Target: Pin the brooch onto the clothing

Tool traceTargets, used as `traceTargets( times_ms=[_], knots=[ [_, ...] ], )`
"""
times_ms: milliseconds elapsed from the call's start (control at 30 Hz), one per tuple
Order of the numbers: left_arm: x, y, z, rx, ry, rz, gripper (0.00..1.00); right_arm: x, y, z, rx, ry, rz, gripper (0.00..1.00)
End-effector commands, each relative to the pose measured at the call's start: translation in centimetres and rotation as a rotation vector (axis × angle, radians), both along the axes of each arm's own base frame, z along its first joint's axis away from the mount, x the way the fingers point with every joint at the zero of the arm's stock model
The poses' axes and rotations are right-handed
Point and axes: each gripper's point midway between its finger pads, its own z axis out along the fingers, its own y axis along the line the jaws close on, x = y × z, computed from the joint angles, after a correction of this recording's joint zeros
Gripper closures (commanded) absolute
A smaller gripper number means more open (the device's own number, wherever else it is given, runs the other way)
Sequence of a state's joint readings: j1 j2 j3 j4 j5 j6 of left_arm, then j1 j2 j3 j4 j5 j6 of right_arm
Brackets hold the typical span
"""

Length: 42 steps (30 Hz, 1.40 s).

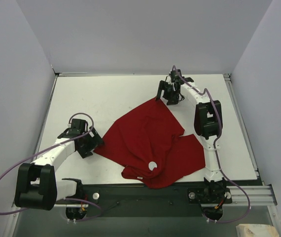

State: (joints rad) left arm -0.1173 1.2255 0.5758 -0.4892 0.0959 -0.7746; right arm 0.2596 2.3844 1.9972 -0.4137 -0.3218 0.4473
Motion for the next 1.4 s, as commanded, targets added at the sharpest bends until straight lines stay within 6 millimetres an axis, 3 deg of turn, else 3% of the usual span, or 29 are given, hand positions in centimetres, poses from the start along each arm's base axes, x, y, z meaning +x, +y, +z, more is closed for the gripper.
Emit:
traceTargets(
  times_ms=[0,200,267,300,367,400,500,533,633,833,900,933,1000,1033,1100,1133,1200,1233,1300,1333,1367],
  knots=[
    [0.4,-1.2,-1.6,-0.02,0.029,-0.006,0.07,-0.3,1.0,-0.1,0.043,0.059,-0.003,0.25],
    [1.3,-2.2,-2.7,-0.014,0.022,-0.014,0.22,-0.9,2.2,-0.8,0.106,0.102,0.02,0.3],
    [1.8,-2.4,-2.8,-0.011,0.006,-0.018,0.29,-1.0,2.6,-1.1,0.116,0.111,0.026,0.39],
    [2.0,-2.5,-2.9,-0.007,0.008,-0.021,0.37,-0.9,2.9,-0.9,0.128,0.109,0.033,0.49],
    [2.5,-2.4,-2.8,0.003,-0.002,-0.024,0.45,-1.0,3.3,-1.3,0.138,0.119,0.039,0.61],
    [2.6,-2.4,-2.8,0.006,-0.006,-0.024,0.61,-1.0,3.5,-1.3,0.149,0.121,0.045,0.71],
    [3.4,-2.4,-2.6,0.012,-0.024,-0.031,0.85,-1.0,3.5,-1.5,0.156,0.127,0.049,0.85],
    [3.5,-2.5,-2.5,0.012,-0.024,-0.036,1.0,-1.1,3.7,-1.4,0.162,0.127,0.056,0.88],
    [4.3,-2.5,-2.2,0.02,-0.035,-0.05,1.0,-1.0,3.6,-1.0,0.165,0.116,0.068,1.0],
    [7.1,-2.7,-0.1,0.047,-0.096,-0.101,1.0,-0.3,3.2,2.3,0.19,0.041,0.076,1.0],
    [9.1,-3.6,2.1,0.033,-0.174,-0.176,1.0,-0.1,3.0,4.6,0.203,-0.007,0.079,1.0],
    [10.0,-3.9,3.1,0.029,-0.207,-0.198,1.0,0.1,2.8,6.6,0.212,-0.047,0.079,1.0],
    [11.3,-4.2,5.1,0.03,-0.26,-0.231,1.0,0.0,2.3,8.5,0.213,-0.081,0.074,1.0],
    [12.9,-4.5,7.4,0.031,-0.321,-0.247,1.0,0.0,1.7,11.0,0.214,-0.13,0.072,1.0],
    [14.4,-4.7,10.1,0.031,-0.391,-0.258,1.0,-0.3,0.7,13.1,0.202,-0.177,0.066,1.0],
    [15.8,-4.9,12.7,0.037,-0.449,-0.267,1.0,-0.6,0.4,16.1,0.208,-0.234,0.066,1.0],
    [17.1,-5.0,15.7,0.036,-0.516,-0.268,1.0,-1.0,-0.5,18.4,0.201,-0.282,0.053,1.0],
    [18.2,-5.2,18.9,0.03,-0.581,-0.271,1.0,-1.6,-0.8,21.2,0.209,-0.337,0.055,1.0],
    [19.1,-5.2,21.8,0.026,-0.641,-0.275,1.0,-2.3,-1.4,23.5,0.202,-0.39,0.05,1.0],
    [19.4,-5.4,23.5,0.019,-0.675,-0.288,1.0,-3.1,-1.7,26.2,0.208,-0.451,0.053,1.0],
    [20.1,-5.3,26.6,0.021,-0.743,-0.282,1.0,-3.4,-1.8,27.8,0.21,-0.496,0.055,1.0]
  ],
)
